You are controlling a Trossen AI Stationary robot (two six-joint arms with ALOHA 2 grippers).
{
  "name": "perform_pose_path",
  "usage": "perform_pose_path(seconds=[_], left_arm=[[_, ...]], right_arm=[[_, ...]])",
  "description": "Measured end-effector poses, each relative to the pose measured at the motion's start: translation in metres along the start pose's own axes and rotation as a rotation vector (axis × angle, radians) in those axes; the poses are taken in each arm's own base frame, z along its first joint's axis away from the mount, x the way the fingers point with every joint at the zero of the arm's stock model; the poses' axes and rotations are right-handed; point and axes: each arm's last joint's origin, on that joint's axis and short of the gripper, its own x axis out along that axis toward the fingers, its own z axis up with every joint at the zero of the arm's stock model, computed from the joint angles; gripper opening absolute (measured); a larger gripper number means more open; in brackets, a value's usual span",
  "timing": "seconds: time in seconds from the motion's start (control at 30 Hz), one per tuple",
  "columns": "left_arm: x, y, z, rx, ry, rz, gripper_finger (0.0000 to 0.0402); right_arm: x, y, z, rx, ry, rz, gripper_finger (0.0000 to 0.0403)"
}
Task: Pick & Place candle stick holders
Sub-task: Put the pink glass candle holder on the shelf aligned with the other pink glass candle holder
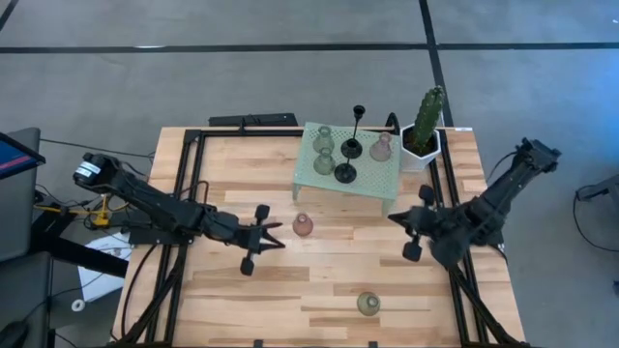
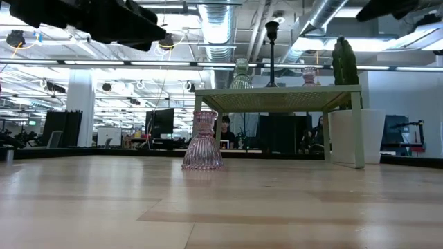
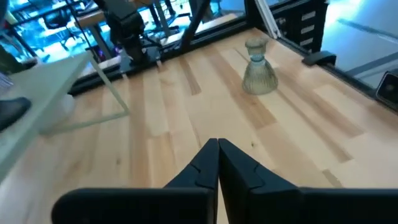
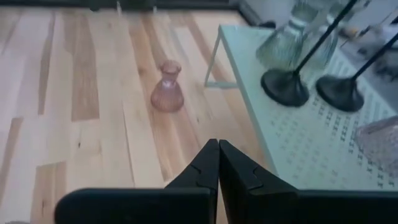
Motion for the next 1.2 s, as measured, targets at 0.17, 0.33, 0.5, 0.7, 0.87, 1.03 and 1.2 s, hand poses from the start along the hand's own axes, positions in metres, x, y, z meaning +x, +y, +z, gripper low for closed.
perform_pose_path(seconds=[0.17,0.33,0.5,0.7,0.87,1.03,1.2], left_arm=[[-0.006,0.004,0.004,0.075,-0.006,0.043,0.0006],[-0.009,0.010,0.003,0.086,0.014,0.094,0.0006],[-0.008,0.016,0.002,0.064,0.021,0.122,0.0006],[-0.003,0.027,-0.006,0.012,0.061,0.172,0.0004],[-0.003,0.029,-0.007,0.022,0.065,0.183,0.0007],[-0.006,0.041,-0.006,0.012,0.055,0.242,0.0004],[-0.007,0.054,-0.010,0.001,0.076,0.304,0.0007]], right_arm=[[-0.007,0.017,-0.008,-0.073,-0.088,-0.051,0.0000],[-0.005,0.027,-0.016,-0.113,-0.107,-0.090,0.0000],[-0.004,0.023,-0.020,-0.126,-0.084,-0.119,0.0000],[-0.008,0.016,-0.020,-0.063,-0.048,-0.085,0.0000],[-0.012,0.009,-0.018,-0.058,-0.053,-0.074,0.0000],[-0.015,-0.008,-0.025,-0.099,-0.036,-0.095,0.0000],[-0.012,-0.029,-0.048,-0.021,-0.062,-0.062,0.0000]])
